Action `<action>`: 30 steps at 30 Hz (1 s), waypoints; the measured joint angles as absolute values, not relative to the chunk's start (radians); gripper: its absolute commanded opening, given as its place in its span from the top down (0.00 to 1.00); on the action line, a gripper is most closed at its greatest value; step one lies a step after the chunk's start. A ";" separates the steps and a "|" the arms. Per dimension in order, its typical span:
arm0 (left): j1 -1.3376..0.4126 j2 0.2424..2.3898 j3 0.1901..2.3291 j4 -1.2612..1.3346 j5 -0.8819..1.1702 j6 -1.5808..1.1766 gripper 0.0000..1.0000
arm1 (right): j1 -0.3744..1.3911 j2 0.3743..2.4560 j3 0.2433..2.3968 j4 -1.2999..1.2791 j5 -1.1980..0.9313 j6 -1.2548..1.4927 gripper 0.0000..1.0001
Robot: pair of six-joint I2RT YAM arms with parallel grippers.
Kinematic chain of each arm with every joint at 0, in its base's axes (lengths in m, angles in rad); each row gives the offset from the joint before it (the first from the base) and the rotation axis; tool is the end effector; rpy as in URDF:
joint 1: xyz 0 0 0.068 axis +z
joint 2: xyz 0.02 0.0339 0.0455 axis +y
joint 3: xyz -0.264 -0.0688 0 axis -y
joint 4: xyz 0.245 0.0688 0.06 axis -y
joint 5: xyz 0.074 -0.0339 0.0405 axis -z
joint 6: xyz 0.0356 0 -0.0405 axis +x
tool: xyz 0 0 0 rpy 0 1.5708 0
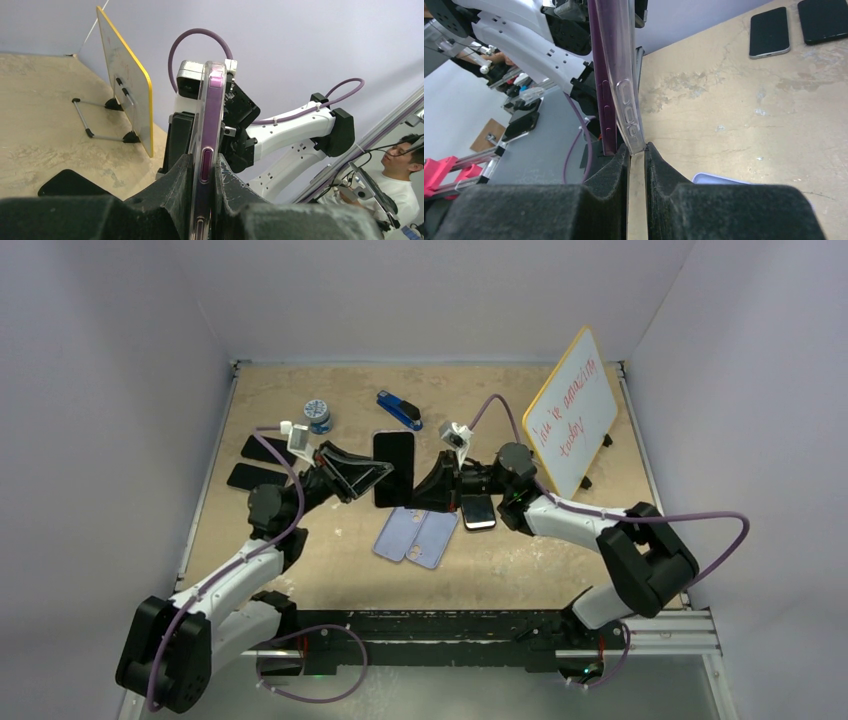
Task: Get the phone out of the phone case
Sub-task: Remove the phone case from the phone.
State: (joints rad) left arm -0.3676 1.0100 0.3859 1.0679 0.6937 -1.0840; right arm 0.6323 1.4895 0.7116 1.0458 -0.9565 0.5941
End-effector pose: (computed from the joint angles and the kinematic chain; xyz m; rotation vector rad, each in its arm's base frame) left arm 0.1831 -0.0949 0.2861 0.2275 1.3972 -1.6230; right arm 0.2299 0.2045 0.2725 -0.9443 1.3335 1.5927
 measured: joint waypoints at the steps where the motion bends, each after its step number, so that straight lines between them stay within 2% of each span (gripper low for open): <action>1: -0.368 1.006 0.380 1.069 0.686 -1.085 1.00 | 0.631 1.496 0.712 1.061 -0.963 0.609 0.88; 7: -0.368 1.005 0.366 1.085 0.661 -1.089 1.00 | 0.627 1.500 0.712 1.073 -0.958 0.629 0.84; 13: -0.369 0.998 0.360 1.053 0.634 -1.089 1.00 | 0.627 1.476 0.712 0.981 -0.909 0.577 0.71; 20: -0.408 0.893 0.342 0.905 0.479 -1.115 1.00 | 0.621 1.327 0.680 0.921 -0.668 0.511 0.43; 25: -0.437 0.879 0.292 0.892 0.377 -1.170 1.00 | 0.642 1.242 0.561 0.961 -0.473 0.519 0.34; 30: -0.434 0.909 0.200 0.886 0.250 -1.220 1.00 | 0.681 1.172 0.437 1.068 -0.272 0.568 0.29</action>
State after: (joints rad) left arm -0.4343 0.9089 0.1997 0.8864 0.2497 -1.2198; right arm 0.6807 1.1721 0.4374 1.0676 -0.2722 0.5678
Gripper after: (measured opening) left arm 0.162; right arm 0.684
